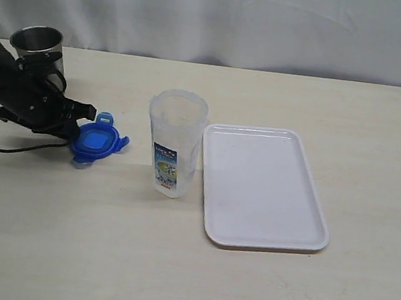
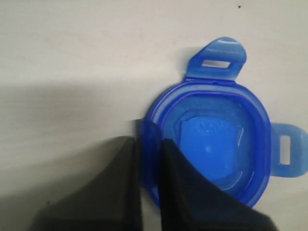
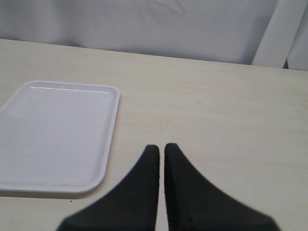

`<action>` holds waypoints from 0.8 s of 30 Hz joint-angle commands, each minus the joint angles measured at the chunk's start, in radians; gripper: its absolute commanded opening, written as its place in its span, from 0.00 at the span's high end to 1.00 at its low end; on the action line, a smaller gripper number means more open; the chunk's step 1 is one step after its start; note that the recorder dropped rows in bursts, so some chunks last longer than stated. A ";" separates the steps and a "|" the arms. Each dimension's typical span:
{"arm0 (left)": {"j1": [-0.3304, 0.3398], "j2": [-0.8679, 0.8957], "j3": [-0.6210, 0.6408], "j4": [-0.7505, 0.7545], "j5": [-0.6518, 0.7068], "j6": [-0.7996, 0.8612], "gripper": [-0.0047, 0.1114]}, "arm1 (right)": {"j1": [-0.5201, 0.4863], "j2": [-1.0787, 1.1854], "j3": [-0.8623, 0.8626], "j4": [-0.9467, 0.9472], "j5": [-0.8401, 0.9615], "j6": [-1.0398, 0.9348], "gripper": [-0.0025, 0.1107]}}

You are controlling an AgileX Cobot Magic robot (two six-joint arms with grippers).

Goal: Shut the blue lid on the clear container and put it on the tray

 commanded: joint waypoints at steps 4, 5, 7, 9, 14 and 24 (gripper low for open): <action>0.003 -0.067 0.007 0.148 0.088 0.007 0.96 | -0.004 -0.005 0.004 0.006 0.001 0.001 0.94; 0.003 -0.080 0.007 0.156 0.092 0.007 0.96 | -0.004 -0.005 0.004 0.006 0.001 0.001 0.94; 0.003 -0.115 0.007 0.180 0.099 0.007 0.96 | -0.004 -0.005 0.004 0.006 0.001 0.001 0.94; 0.003 -0.147 0.007 0.190 0.106 0.007 0.96 | -0.004 -0.005 0.004 0.006 0.001 0.001 0.94; 0.003 -0.252 0.007 0.211 0.134 0.007 0.96 | -0.004 -0.005 0.004 0.006 0.001 0.001 0.94; 0.003 -0.227 0.174 0.120 0.094 0.023 0.96 | -0.004 -0.005 0.004 0.006 0.001 0.001 0.94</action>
